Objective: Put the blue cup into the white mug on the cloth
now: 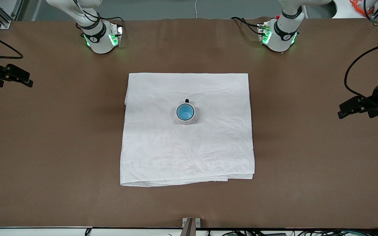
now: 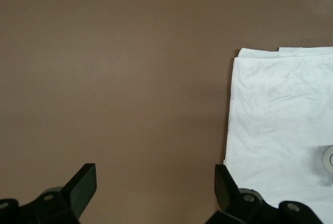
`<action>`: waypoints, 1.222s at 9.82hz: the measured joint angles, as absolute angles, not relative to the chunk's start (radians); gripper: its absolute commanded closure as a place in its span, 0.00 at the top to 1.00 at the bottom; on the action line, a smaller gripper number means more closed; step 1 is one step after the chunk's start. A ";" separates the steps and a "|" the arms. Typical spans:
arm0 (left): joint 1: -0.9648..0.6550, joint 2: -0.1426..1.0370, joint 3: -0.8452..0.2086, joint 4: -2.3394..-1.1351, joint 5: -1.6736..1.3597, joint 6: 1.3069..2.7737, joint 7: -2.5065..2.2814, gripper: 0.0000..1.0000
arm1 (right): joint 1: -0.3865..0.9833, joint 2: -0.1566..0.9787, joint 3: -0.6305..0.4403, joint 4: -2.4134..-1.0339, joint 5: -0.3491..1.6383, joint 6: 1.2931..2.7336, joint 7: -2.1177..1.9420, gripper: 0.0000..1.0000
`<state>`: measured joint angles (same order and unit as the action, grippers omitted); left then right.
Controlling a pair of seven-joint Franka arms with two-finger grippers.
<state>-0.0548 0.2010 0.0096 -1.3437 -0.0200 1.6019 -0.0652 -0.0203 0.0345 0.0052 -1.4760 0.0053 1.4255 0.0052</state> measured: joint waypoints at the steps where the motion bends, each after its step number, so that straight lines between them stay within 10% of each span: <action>1: -0.041 0.193 0.011 -1.362 -0.020 1.612 -0.065 1.00 | -0.020 0.034 0.005 -1.476 0.005 1.425 0.005 1.00; 6: -0.031 0.033 0.008 -1.625 -0.020 1.731 -0.064 1.00 | -0.020 0.034 0.007 -1.476 0.005 1.426 0.005 1.00; 12: -0.036 0.018 0.007 -1.614 -0.020 1.731 -0.064 1.00 | -0.020 0.034 0.009 -1.476 0.005 1.426 0.003 1.00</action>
